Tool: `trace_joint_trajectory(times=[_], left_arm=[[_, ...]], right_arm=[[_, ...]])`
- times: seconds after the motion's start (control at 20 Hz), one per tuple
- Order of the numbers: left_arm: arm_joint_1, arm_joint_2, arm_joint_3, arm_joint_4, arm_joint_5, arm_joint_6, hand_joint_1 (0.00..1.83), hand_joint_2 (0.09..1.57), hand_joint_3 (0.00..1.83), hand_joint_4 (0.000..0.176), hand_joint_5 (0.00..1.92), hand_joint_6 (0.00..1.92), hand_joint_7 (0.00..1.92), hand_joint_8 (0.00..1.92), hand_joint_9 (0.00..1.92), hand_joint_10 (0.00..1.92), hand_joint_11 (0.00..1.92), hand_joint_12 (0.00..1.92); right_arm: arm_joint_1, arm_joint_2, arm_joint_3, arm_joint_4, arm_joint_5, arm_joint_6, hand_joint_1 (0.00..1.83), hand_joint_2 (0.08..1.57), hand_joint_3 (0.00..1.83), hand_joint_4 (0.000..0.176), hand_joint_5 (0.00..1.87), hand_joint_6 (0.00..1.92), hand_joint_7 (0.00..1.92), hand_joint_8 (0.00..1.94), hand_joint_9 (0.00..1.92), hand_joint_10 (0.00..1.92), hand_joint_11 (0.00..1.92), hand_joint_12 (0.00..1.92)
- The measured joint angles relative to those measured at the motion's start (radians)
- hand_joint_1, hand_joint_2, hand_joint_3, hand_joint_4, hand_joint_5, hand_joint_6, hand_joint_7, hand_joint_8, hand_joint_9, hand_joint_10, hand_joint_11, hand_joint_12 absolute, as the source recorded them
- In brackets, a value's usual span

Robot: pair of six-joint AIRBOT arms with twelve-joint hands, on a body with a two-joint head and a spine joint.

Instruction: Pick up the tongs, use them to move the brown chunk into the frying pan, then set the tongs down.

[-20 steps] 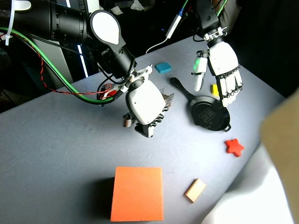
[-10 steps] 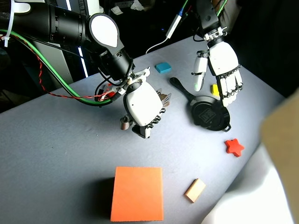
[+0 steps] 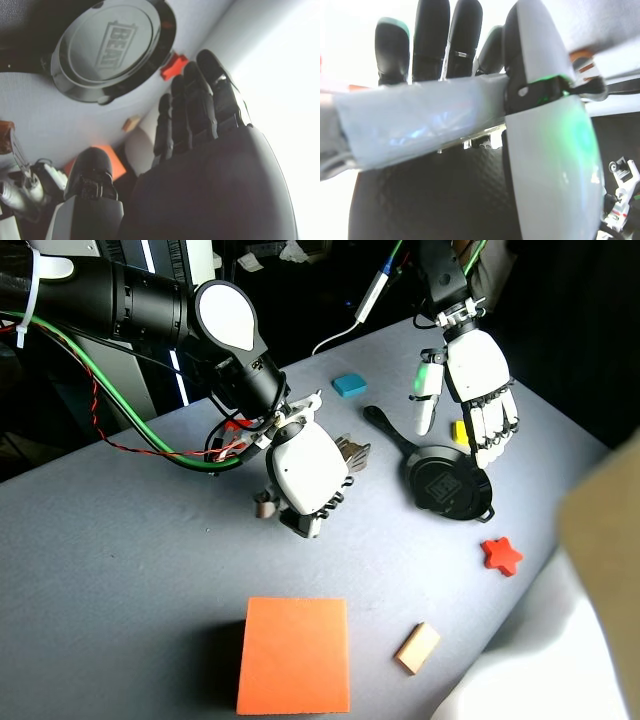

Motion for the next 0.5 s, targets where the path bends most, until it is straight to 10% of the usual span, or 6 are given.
trace_joint_trajectory(times=[0.1,0.3,0.35,0.4,0.5], left_arm=[[0.0,0.0,-0.005,0.001,0.002,0.0,0.0,1.27,0.0,0.045,0.12,0.0,0.21,0.0,0.23,0.0,0.0,0.78],[0.0,-0.001,-0.014,-0.004,-0.001,0.0,0.0,1.27,0.0,0.041,0.11,0.01,0.19,0.0,0.21,0.0,0.0,0.82],[0.0,-0.001,-0.014,-0.003,-0.002,0.0,0.0,1.27,0.0,0.046,0.11,0.0,0.19,0.0,0.21,0.0,0.0,0.81],[0.0,-0.001,-0.014,-0.004,-0.005,0.0,0.0,1.27,0.0,0.047,0.11,0.0,0.19,0.0,0.22,0.0,0.0,0.81],[0.0,-0.001,-0.014,-0.004,-0.006,0.0,0.0,1.26,0.0,0.046,0.11,0.01,0.21,0.01,0.23,0.01,0.0,0.81]], right_arm=[[0.0,0.0,0.0,-0.003,0.002,0.0,0.82,1.24,0.02,0.0,0.99,1.07,1.39,1.12,1.29,1.46,1.02,1.76],[0.0,0.0,0.0,-0.003,0.002,-0.005,0.58,1.33,0.02,0.0,1.18,1.45,1.49,1.48,1.47,1.71,1.21,1.92],[0.0,0.0,0.0,-0.003,0.0,-0.005,0.51,1.36,0.01,0.106,1.28,1.57,1.52,1.56,1.53,1.81,1.3,1.92],[0.0,0.0,0.0,-0.003,0.0,-0.005,0.51,1.37,0.01,0.162,1.3,1.61,1.54,1.62,1.56,1.86,1.36,1.92],[0.0,0.0,0.0,-0.003,-0.002,-0.004,0.43,1.43,0.02,0.175,1.37,1.83,1.6,1.86,1.68,1.92,1.52,1.92]])
